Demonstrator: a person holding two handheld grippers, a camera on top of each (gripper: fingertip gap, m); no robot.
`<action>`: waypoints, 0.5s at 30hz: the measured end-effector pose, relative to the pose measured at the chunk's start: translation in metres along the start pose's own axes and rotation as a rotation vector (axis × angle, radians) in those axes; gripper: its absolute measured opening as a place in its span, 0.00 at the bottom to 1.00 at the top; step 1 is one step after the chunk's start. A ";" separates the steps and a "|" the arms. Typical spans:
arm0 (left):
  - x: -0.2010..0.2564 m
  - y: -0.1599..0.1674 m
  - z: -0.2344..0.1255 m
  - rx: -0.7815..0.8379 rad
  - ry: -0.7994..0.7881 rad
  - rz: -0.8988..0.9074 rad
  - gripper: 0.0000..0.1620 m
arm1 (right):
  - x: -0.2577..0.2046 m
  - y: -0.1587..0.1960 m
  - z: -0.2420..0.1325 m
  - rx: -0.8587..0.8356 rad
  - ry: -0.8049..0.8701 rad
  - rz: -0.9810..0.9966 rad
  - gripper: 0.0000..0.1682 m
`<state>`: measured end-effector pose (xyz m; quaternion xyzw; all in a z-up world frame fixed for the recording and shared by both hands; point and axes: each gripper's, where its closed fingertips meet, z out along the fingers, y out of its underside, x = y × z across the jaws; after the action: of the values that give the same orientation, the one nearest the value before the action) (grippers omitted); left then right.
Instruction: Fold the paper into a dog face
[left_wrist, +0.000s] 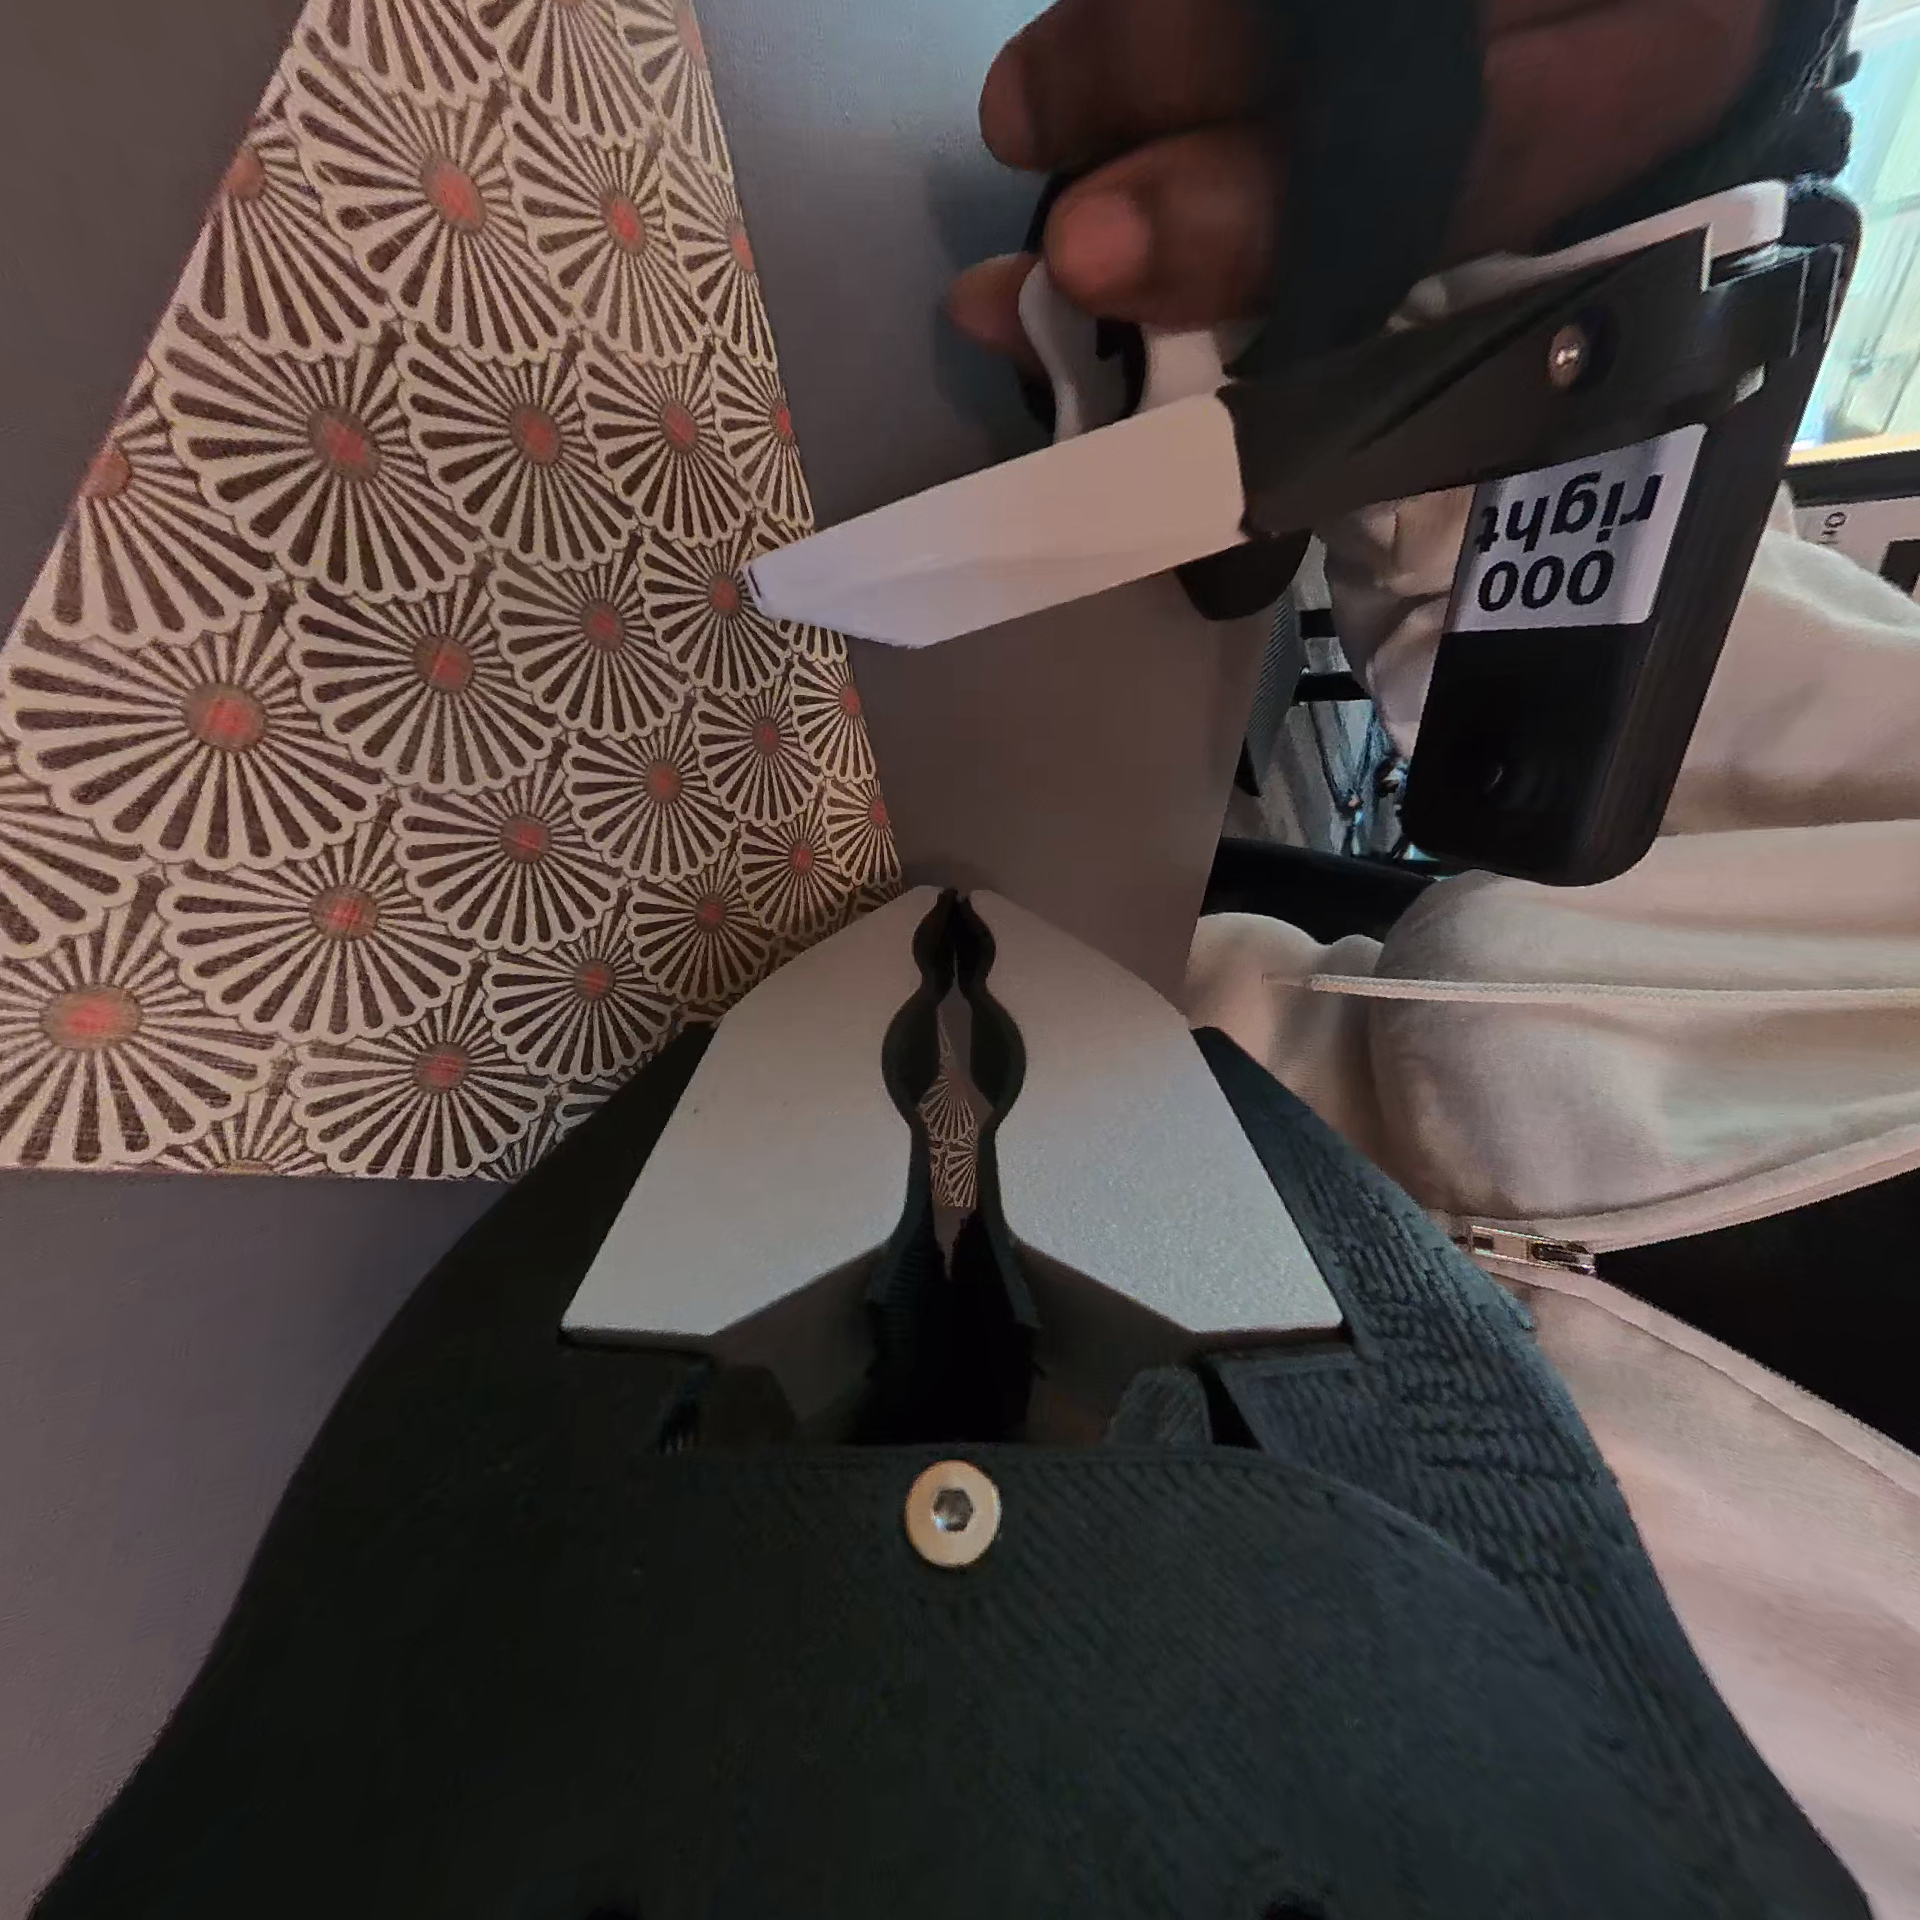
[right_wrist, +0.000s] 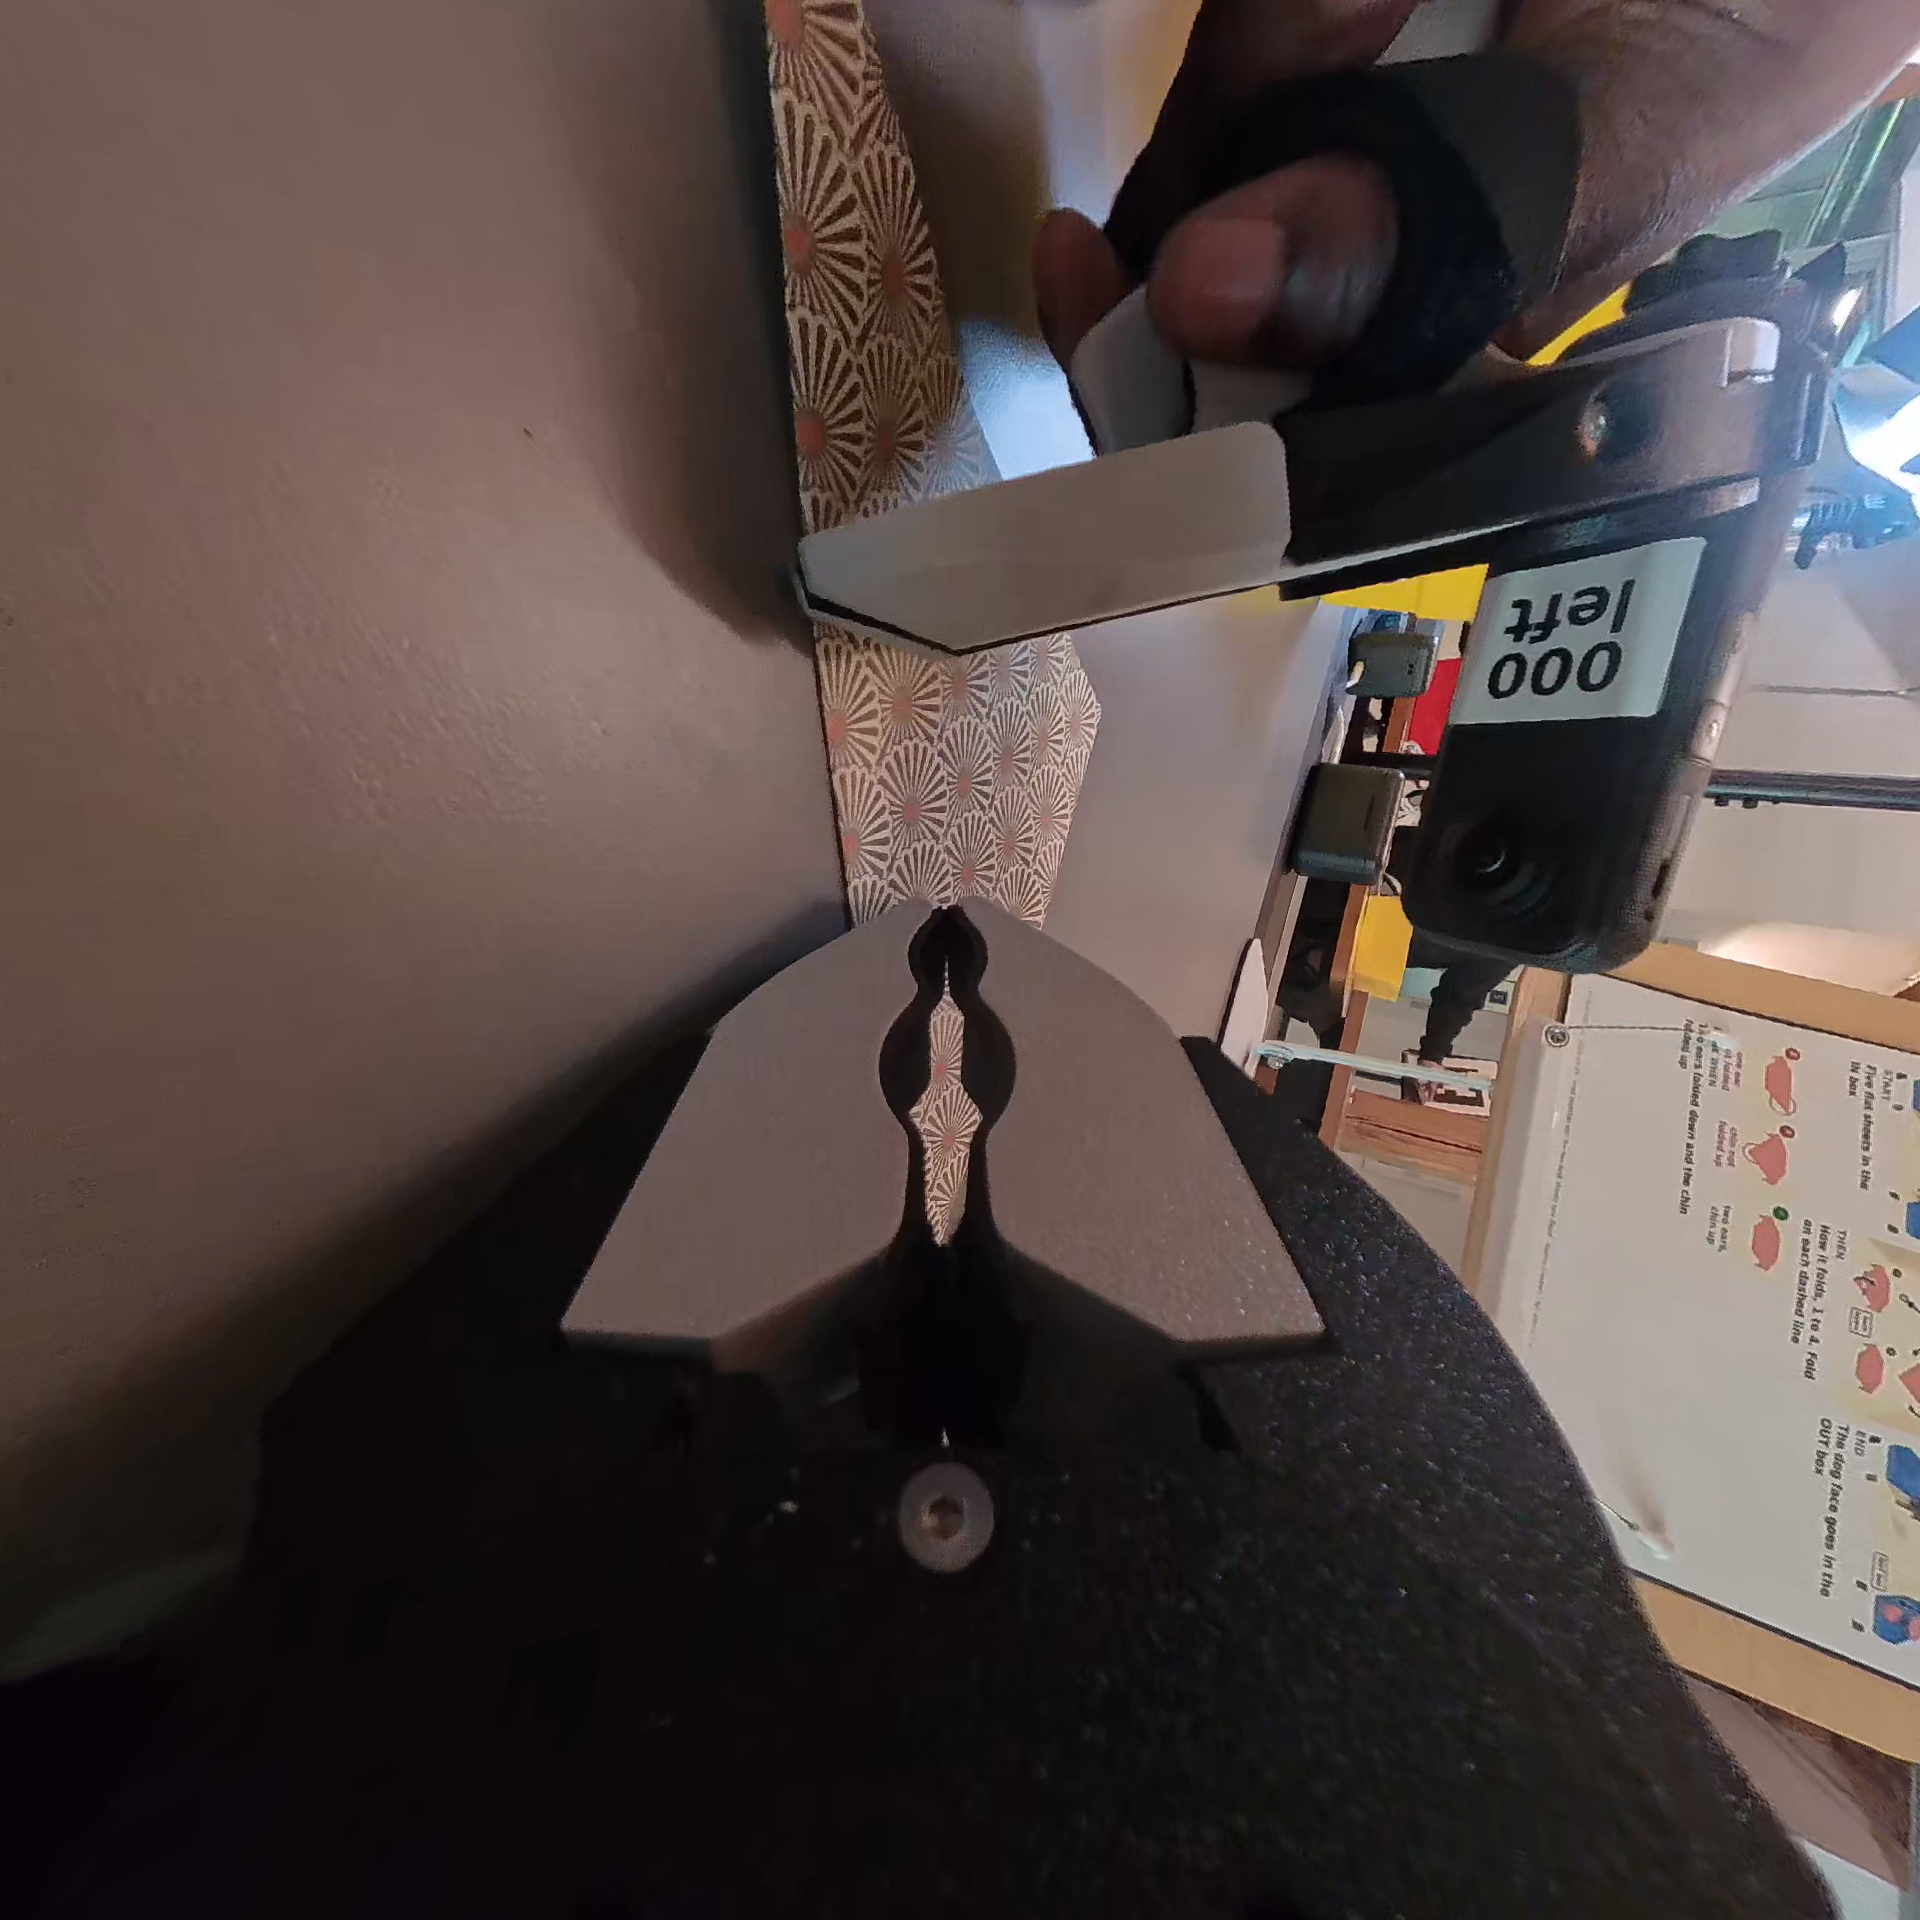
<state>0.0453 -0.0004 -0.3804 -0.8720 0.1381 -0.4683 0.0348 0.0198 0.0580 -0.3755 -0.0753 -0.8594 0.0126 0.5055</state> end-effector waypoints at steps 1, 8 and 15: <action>0.000 0.001 0.000 -0.005 -0.016 0.004 0.00 | 0.000 -0.001 0.000 0.002 0.001 -0.002 0.00; 0.002 0.014 0.001 -0.045 -0.084 -0.006 0.00 | 0.000 -0.002 0.000 -0.002 0.008 -0.015 0.00; 0.009 0.050 -0.001 -0.102 -0.093 -0.070 0.00 | 0.000 0.002 0.000 -0.028 0.019 -0.036 0.00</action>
<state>0.0385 -0.0510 -0.3819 -0.8977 0.1295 -0.4207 -0.0196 0.0202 0.0601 -0.3752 -0.0671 -0.8559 -0.0094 0.5127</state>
